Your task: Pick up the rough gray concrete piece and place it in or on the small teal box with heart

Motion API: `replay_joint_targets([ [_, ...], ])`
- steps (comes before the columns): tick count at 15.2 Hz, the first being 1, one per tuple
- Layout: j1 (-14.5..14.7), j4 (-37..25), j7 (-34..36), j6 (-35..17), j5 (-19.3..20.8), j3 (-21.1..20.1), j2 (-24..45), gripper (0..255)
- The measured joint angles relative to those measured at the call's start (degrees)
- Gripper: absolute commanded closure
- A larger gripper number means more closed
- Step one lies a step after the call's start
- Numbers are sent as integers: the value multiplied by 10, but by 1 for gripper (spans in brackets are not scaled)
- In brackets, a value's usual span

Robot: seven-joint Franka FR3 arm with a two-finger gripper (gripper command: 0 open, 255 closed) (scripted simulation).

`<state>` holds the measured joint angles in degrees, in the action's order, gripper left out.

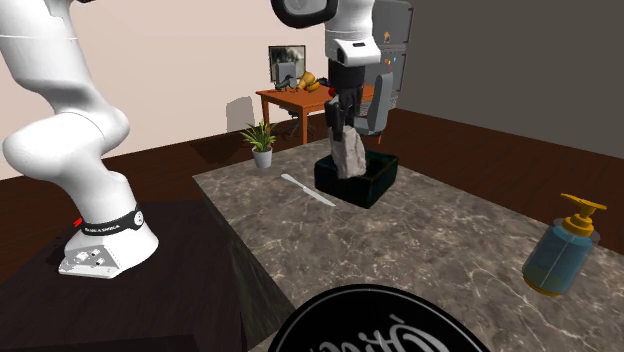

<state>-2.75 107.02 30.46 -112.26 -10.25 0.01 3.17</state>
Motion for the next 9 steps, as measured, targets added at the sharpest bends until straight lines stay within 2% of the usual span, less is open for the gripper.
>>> replay_joint_targets([
  [5,23,-115,48,22,8,-18,82,255],
  [7,35,-183,69,40,13,-25,130,255],
  [9,40,-202,76,36,15,-27,154,255],
])
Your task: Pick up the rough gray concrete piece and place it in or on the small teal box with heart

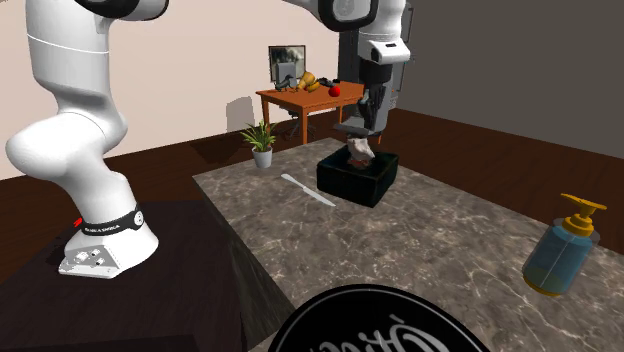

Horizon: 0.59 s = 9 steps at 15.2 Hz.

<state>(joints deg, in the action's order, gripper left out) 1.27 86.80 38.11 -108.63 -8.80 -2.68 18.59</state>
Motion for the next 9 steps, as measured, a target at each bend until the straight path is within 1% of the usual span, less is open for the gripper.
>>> replay_joint_targets([
  [1,1,1,1,-4,0,0,3,255],
  [2,1,1,1,-4,0,0,3,0],
  [3,1,1,1,-4,0,0,3,0],
  [4,9,49,31,-36,6,7,-23,0],
  [5,24,121,108,-107,23,18,-61,0],
  [6,43,200,217,-188,57,28,-101,0],
  [7,62,268,358,-263,112,35,-131,0],
  [8,77,312,519,-312,181,41,-148,0],
  [9,84,332,618,-338,222,44,-153,0],
])
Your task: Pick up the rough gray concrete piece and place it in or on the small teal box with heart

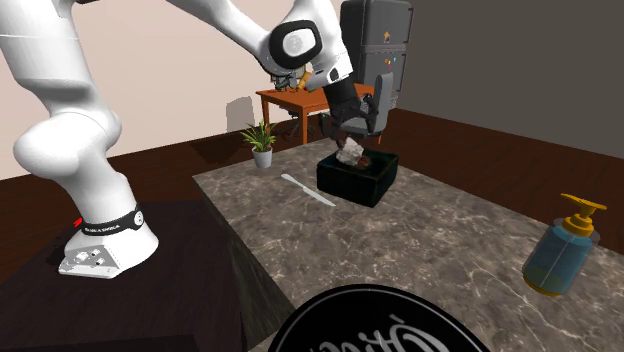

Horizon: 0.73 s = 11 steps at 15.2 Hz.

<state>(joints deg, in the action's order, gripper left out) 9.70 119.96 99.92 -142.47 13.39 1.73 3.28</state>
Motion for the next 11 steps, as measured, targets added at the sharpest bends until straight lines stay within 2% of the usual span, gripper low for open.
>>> replay_joint_targets([
  [1,4,11,46,-17,23,1,0,0],
  [3,5,21,83,-39,42,4,7,0],
  [11,3,15,98,-69,53,8,40,0],
])
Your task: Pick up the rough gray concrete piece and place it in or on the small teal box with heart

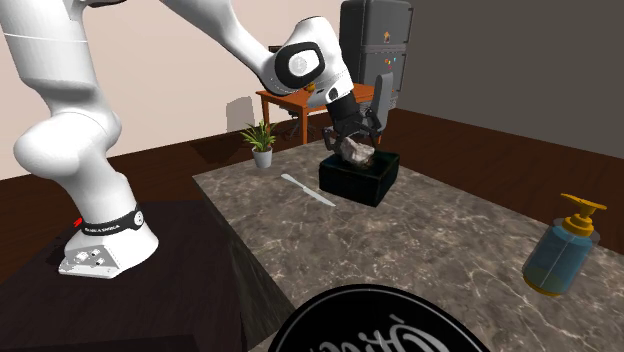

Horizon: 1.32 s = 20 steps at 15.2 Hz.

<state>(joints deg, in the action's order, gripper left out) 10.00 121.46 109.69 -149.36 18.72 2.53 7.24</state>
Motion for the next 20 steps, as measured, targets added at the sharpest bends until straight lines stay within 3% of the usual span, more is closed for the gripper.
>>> replay_joint_targets([
  [2,0,0,0,0,0,0,0,0],
  [3,0,0,0,0,0,0,0,255],
  [13,0,-1,0,-1,0,0,0,255],
  [20,0,-17,-17,39,-15,-4,-23,255],
])
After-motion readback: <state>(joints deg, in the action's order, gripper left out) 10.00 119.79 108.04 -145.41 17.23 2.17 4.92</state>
